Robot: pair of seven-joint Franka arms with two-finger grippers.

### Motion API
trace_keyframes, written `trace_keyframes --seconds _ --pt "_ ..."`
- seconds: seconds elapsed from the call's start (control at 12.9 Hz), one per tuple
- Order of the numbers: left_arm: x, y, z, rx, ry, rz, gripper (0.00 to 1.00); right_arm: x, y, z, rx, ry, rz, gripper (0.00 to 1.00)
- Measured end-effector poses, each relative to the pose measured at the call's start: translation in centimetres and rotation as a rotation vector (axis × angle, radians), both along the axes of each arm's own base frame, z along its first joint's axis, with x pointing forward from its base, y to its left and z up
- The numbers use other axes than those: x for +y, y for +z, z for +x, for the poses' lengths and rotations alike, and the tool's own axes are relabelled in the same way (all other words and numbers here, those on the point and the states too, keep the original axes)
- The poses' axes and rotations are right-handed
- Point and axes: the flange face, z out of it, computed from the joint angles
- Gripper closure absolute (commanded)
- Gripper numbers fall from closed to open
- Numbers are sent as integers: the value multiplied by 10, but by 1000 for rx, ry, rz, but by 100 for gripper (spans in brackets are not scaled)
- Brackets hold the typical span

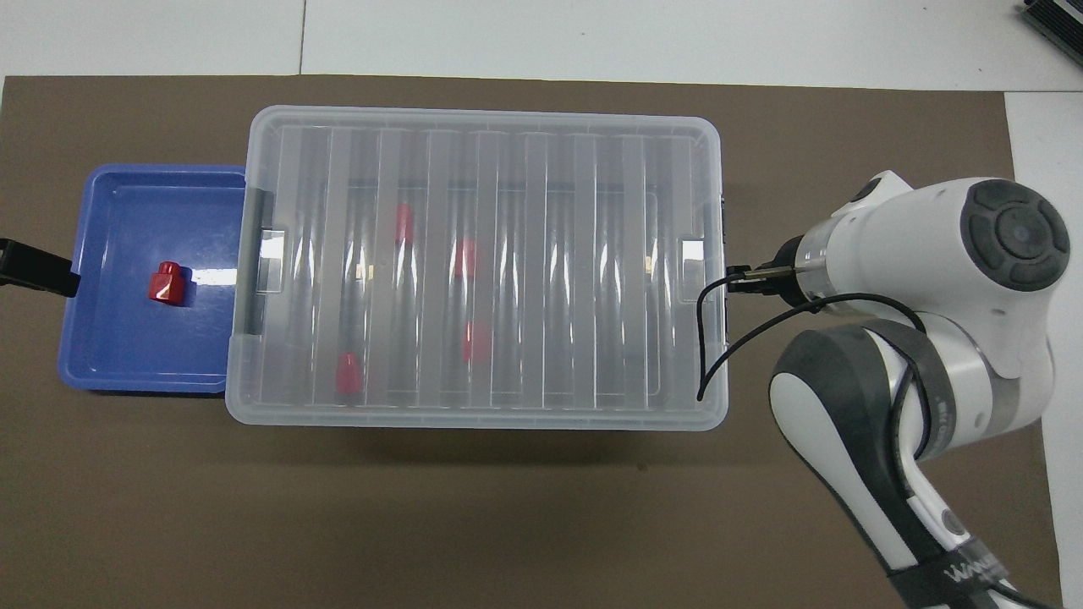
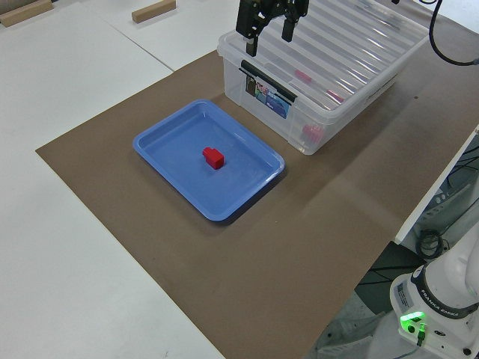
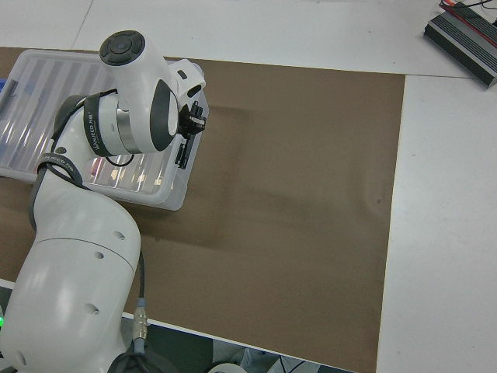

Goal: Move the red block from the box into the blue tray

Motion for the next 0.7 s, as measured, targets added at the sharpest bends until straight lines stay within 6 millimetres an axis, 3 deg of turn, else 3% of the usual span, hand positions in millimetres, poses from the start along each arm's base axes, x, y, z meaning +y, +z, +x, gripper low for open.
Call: trace_keyframes --seconds 0.08,0.54,0.7 --pt "0 -3 1 1 -1 0 0 -11 5 0 3 -20 0 0" --pt "-1 -6 1 4 -2 0 0 -115 55 -10 17 -220 1 0" --pt "0 -5 1 3 0 0 0 -135 76 -9 4 -244 -27 0"
